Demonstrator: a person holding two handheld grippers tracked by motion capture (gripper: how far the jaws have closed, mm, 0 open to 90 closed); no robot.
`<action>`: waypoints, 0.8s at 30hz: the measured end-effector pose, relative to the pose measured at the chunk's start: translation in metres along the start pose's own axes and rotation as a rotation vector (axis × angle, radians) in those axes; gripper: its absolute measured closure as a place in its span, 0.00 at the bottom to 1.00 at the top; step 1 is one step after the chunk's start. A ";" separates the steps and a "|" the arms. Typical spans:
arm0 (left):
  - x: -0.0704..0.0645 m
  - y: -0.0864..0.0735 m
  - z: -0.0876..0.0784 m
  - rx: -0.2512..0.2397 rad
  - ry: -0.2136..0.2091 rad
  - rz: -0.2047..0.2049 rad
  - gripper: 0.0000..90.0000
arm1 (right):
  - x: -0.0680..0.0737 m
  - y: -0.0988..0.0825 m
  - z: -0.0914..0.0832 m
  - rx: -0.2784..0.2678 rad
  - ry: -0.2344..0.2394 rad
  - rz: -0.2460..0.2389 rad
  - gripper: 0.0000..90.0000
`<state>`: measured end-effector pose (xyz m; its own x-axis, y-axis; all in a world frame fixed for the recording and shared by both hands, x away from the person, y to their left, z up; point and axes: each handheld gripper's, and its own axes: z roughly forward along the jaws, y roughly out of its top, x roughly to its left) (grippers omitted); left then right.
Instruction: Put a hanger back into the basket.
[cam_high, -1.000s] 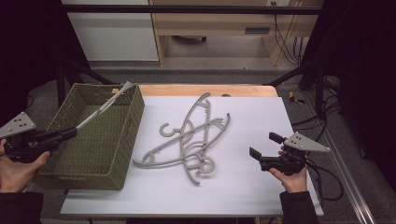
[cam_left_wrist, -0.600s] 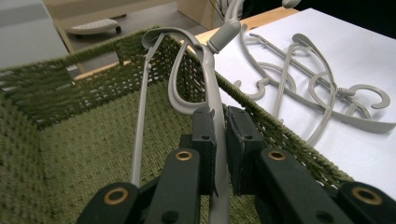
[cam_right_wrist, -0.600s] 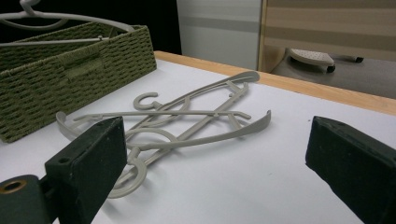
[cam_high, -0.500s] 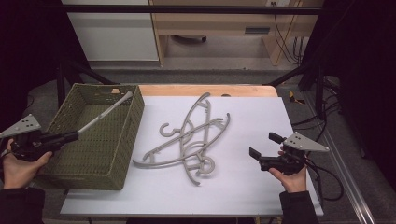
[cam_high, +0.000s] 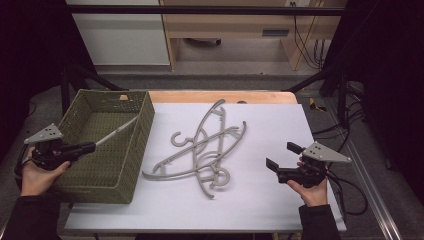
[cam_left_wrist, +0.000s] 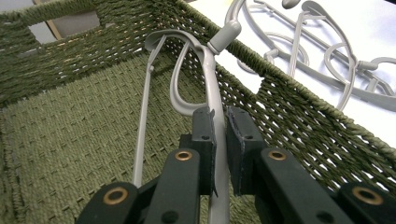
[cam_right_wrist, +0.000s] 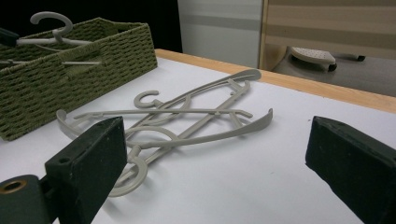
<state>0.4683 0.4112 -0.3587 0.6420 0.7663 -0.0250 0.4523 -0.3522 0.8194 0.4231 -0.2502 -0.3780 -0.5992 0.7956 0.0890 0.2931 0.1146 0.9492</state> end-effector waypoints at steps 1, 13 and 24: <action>-0.001 0.000 0.001 0.017 0.004 0.000 0.91 | 0.000 0.000 0.000 0.000 0.001 0.001 0.06; 0.000 -0.010 0.017 0.283 0.100 -0.063 0.88 | 0.000 0.000 -0.001 -0.006 0.001 0.003 0.06; -0.030 0.015 0.001 0.116 0.120 -0.008 0.64 | 0.000 0.001 -0.003 -0.013 -0.002 0.005 0.06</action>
<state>0.4568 0.3822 -0.3460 0.5622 0.8259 0.0429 0.5303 -0.3998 0.7477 0.4215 -0.2521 -0.3764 -0.5966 0.7971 0.0928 0.2864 0.1035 0.9525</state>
